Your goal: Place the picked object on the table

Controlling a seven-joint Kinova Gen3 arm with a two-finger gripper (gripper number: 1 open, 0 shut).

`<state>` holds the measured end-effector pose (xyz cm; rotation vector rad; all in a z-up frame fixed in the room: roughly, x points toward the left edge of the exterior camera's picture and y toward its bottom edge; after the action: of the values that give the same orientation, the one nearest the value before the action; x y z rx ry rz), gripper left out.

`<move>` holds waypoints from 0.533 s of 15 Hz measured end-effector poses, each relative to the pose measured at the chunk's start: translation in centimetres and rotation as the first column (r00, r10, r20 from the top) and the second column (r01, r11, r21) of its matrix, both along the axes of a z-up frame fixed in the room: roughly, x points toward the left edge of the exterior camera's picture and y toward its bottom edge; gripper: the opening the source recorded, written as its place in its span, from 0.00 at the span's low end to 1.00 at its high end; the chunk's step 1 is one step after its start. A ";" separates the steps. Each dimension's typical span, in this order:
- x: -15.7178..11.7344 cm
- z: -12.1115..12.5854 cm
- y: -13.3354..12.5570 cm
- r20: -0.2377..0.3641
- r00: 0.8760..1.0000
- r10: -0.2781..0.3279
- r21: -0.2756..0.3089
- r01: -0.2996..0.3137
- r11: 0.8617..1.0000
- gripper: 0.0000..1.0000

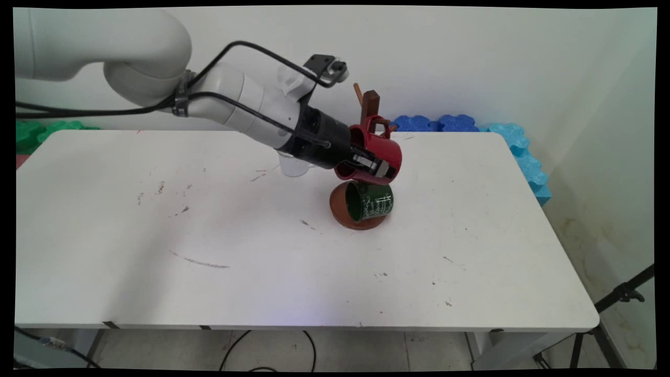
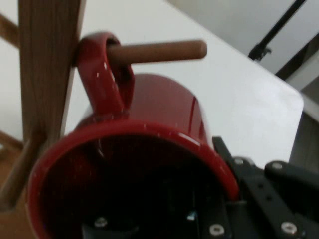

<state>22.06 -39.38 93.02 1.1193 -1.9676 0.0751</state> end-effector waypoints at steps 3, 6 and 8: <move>-0.3 0.1 0.0 -0.008 1.000 -0.002 -0.008 0.002 1.000 0.00; -0.8 0.7 0.4 -0.025 1.000 -0.019 -0.022 0.019 1.000 0.00; -1.1 1.3 0.8 -0.038 0.999 -0.037 -0.036 0.035 0.999 0.00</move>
<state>20.96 -38.56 94.34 1.0546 -1.9437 0.0682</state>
